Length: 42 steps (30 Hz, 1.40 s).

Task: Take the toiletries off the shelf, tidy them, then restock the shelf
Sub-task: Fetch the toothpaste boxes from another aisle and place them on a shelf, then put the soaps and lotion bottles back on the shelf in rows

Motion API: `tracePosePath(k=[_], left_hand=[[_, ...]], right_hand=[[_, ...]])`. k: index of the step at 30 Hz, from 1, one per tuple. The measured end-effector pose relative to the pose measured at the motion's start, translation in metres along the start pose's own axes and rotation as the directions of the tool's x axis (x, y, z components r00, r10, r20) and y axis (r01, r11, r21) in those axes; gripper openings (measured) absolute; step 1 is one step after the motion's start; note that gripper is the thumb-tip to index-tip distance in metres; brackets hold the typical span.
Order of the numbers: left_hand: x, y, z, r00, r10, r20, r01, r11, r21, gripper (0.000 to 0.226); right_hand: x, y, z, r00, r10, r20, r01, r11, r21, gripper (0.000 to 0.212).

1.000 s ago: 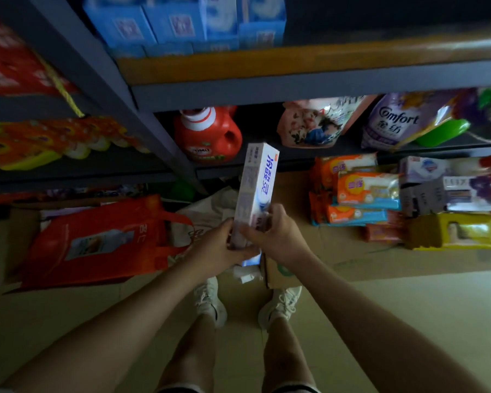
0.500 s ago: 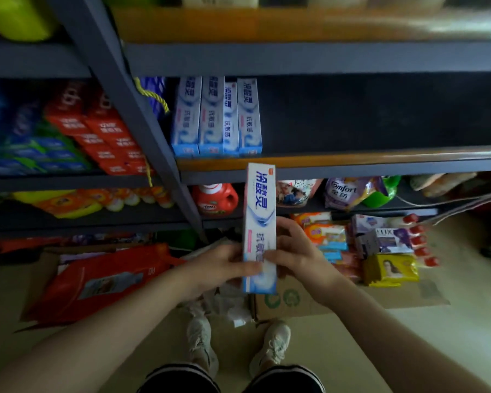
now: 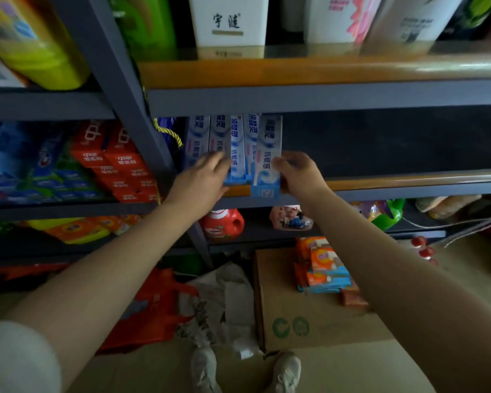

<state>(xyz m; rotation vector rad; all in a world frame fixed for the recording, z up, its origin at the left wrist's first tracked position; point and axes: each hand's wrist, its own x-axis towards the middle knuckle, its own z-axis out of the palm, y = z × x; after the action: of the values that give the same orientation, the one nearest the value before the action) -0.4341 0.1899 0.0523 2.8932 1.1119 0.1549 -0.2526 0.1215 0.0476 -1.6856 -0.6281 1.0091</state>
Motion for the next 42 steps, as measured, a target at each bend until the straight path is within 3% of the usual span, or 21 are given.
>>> tracePosePath(k=[4,8,12,16,23,32,34,38,42], left_hand=[[0.02,-0.014,0.013,0.978,-0.17,0.125,0.152,0.978,0.14,0.068],[0.024,-0.02,0.024,0.987,-0.11,0.119,0.095,0.988,0.123,0.058],[0.019,-0.019,0.026,0.993,-0.105,0.055,0.094,0.98,0.177,0.048],[0.018,-0.018,0.031,0.992,-0.12,0.025,0.113,0.976,0.184,0.046],[0.016,-0.017,0.031,0.987,-0.159,-0.003,0.156,0.964,0.216,0.045],[0.014,-0.018,0.029,0.991,-0.13,-0.015,0.131,0.985,0.109,0.034],[0.011,-0.017,0.029,0.995,-0.07,-0.077,0.073,0.997,0.038,0.037],[-0.01,-0.002,0.051,0.932,0.219,-0.288,-0.266,0.954,-0.135,0.029],[-0.032,0.04,0.092,0.921,0.32,-0.221,-0.377,0.874,-0.306,0.028]], right_hand=[[0.038,-0.008,0.019,0.998,-0.056,0.028,0.059,0.99,-0.129,0.033],[0.057,-0.001,0.039,0.985,-0.16,0.065,0.173,0.915,-0.365,0.038],[0.051,0.016,0.029,0.94,-0.252,0.23,0.325,0.867,-0.378,0.067],[0.048,0.026,0.02,0.858,-0.33,0.393,0.503,0.689,-0.521,0.063],[0.042,0.029,0.034,0.818,-0.458,0.347,0.571,0.583,-0.577,0.049],[0.031,0.039,0.042,0.809,-0.521,0.273,0.572,0.588,-0.573,0.046],[0.021,0.041,0.039,0.806,-0.526,0.273,0.578,0.597,-0.556,0.05],[-0.012,0.069,0.001,0.766,-0.626,0.149,0.565,0.543,-0.621,0.047],[-0.038,0.128,-0.071,0.903,-0.428,0.042,0.314,0.59,-0.744,0.028]])
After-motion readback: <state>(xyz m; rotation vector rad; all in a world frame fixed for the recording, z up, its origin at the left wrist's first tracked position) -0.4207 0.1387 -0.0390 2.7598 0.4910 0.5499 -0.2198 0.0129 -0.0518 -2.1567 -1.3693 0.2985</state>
